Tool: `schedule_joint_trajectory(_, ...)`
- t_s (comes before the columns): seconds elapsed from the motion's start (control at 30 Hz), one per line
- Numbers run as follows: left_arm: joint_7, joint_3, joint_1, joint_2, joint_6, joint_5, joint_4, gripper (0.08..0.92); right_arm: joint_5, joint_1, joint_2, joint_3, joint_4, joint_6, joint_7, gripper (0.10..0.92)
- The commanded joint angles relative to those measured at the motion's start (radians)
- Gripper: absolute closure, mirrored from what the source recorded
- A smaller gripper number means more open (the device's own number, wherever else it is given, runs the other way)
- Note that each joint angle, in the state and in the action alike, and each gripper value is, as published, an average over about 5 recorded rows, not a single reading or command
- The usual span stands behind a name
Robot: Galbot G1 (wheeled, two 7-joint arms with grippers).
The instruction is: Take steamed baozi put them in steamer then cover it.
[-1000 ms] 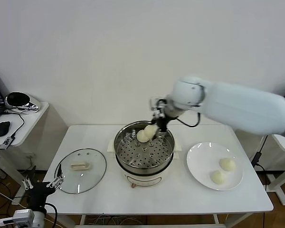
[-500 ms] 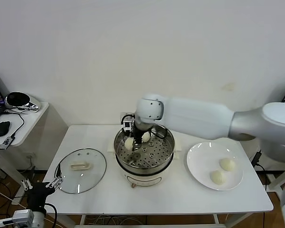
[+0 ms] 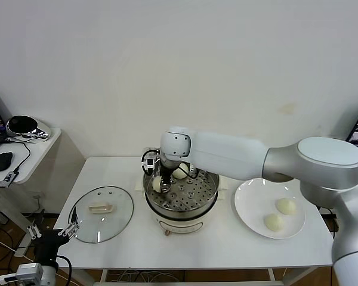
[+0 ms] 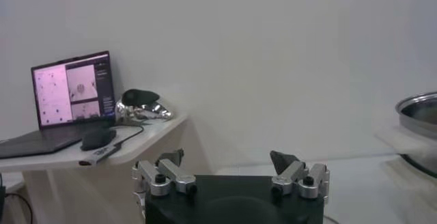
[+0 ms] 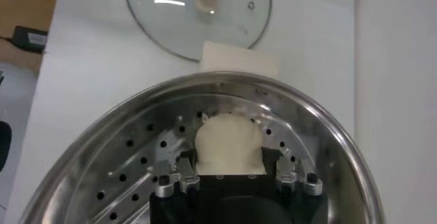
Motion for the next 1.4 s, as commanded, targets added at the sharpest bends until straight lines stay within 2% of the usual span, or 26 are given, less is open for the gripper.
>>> schedule_joint_trajectory(0.03,0.001,0.0,0.002,-0.001,0.0,0.001,-0.004,0.177,-0.002,-0.018,0.021,0.012,-0.05,-0.005,-0.004,0.412)
schedule_joint_trajectory(0.17,0.001,0.0,0.005,-0.001,0.001,0.002,-0.009,0.177,0.01,0.009,-0.007,0.023,-0.008,-0.005,-0.037,0.35)
schedule_joint_trajectory(0.33,0.002,-0.001,0.006,0.002,0.004,0.002,-0.015,0.177,0.035,0.137,-0.098,0.017,0.104,-0.005,-0.108,0.215)
schedule_joint_trajectory(0.57,0.003,-0.003,0.011,0.012,0.004,-0.001,-0.025,0.177,0.007,0.298,-0.375,-0.021,0.322,0.041,-0.239,0.203)
schedule_joint_trajectory(0.7,0.003,-0.001,0.014,0.016,0.003,-0.001,-0.03,0.177,-0.101,0.336,-0.56,-0.047,0.444,0.112,-0.33,0.203)
schedule_joint_trajectory(0.83,0.003,0.003,0.017,0.016,0.003,0.001,-0.035,0.177,-0.233,0.316,-0.746,-0.05,0.502,0.209,-0.397,0.203)
schedule_joint_trajectory(0.97,0.003,0.008,0.021,0.015,0.003,0.003,-0.039,0.177,-0.362,0.245,-0.912,-0.028,0.518,0.311,-0.432,0.203)
schedule_joint_trajectory(1.1,0.003,0.011,0.023,0.012,0.003,0.006,-0.039,0.177,-0.477,0.098,-1.014,0.059,0.51,0.384,-0.436,0.203)
schedule_joint_trajectory(1.4,0.004,0.014,0.022,0.001,0.007,0.019,-0.033,0.177,-0.652,-0.435,-1.083,0.459,0.434,0.471,-0.415,0.203)
